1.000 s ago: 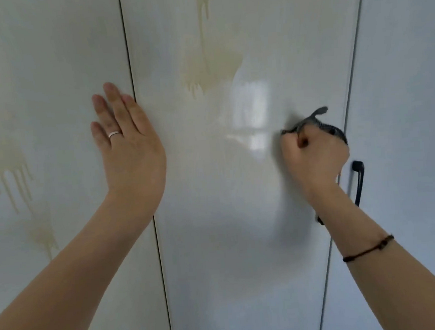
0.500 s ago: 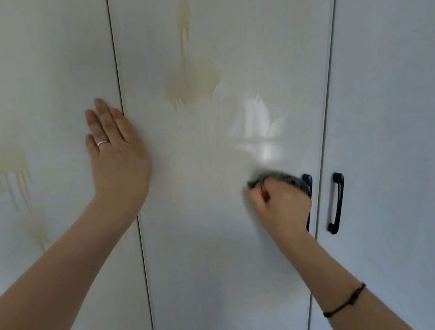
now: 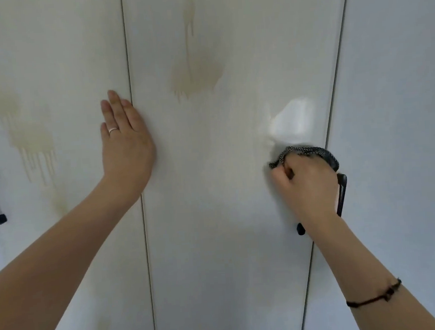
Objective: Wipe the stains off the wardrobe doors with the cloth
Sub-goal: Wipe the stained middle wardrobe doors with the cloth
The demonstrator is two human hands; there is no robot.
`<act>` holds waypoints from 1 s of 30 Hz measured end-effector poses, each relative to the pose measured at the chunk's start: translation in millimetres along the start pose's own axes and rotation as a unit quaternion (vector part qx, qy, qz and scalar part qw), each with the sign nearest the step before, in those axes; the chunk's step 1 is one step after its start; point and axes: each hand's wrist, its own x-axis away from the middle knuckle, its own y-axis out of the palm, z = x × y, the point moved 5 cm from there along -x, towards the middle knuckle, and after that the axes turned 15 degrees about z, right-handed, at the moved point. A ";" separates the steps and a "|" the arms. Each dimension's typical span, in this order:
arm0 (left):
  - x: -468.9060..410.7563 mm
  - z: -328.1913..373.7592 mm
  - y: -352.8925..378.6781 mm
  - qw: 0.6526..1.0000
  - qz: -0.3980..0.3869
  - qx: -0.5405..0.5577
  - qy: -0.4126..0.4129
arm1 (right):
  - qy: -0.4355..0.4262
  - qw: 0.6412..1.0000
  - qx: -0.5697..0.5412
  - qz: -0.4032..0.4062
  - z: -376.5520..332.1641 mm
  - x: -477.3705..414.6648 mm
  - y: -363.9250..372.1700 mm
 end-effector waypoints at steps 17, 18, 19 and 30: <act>-65.2 3.9 -32.5 0.995 0.069 -0.034 0.063 | 0.026 1.000 -0.003 0.017 -24.9 -30.6 9.7; -70.0 3.1 -29.3 0.995 0.064 -0.034 0.070 | 0.051 0.999 0.001 0.007 -20.9 -27.4 7.4; -74.1 -0.2 -27.7 0.995 0.062 -0.029 0.077 | 0.084 0.996 0.003 -0.002 -21.4 -28.9 7.1; -87.0 -16.9 -14.5 0.979 0.127 0.007 0.157 | -0.284 0.956 -0.073 -0.003 -166.3 -10.9 72.1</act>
